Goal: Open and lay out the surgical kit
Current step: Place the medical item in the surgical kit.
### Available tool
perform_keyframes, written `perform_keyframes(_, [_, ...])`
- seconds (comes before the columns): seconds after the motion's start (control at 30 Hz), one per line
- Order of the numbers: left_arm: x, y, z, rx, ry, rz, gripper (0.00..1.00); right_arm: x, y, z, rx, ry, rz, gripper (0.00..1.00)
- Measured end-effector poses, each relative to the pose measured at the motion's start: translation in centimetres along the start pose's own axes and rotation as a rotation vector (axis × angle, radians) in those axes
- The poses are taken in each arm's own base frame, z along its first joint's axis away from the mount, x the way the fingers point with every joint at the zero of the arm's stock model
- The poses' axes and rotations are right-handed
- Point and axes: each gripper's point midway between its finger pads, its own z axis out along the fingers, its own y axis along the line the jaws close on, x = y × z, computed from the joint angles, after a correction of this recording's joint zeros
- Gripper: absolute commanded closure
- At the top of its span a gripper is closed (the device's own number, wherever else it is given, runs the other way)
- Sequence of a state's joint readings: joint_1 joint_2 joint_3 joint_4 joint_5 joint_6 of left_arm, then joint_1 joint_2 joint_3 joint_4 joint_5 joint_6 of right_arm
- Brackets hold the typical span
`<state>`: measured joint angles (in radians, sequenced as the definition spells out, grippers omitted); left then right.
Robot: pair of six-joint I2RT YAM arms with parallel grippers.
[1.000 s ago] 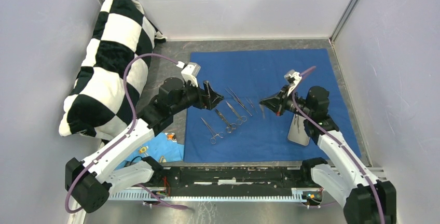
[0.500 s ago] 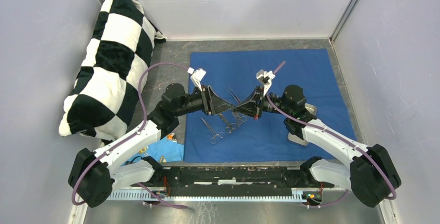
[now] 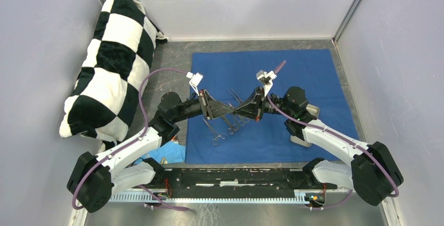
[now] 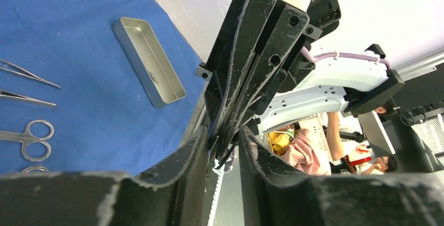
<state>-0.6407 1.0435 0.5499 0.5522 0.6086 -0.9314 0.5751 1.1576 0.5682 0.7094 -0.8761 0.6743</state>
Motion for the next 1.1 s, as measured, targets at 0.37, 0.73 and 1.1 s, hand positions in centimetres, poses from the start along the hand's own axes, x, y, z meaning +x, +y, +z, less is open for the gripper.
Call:
perform_keyframes(0.37, [-0.1,-0.7,-0.4,0.036,-0.022,0.005,0.98,0.1,0.9,0.3,-0.035,0.005,0.019,0.87])
perform_keyframes(0.73, [-2.6,3.6,-1.0,-0.326,-0.083,-0.032,0.98,1.2,-2.6,1.7,0.234,0.104,-0.051,0.50])
perform_keyframes(1.1, [-2.8,8.0,-3.9,-0.651,-0.089,-0.029,0.98,5.2,-5.1,4.2,0.466,0.310,-0.133,0.60])
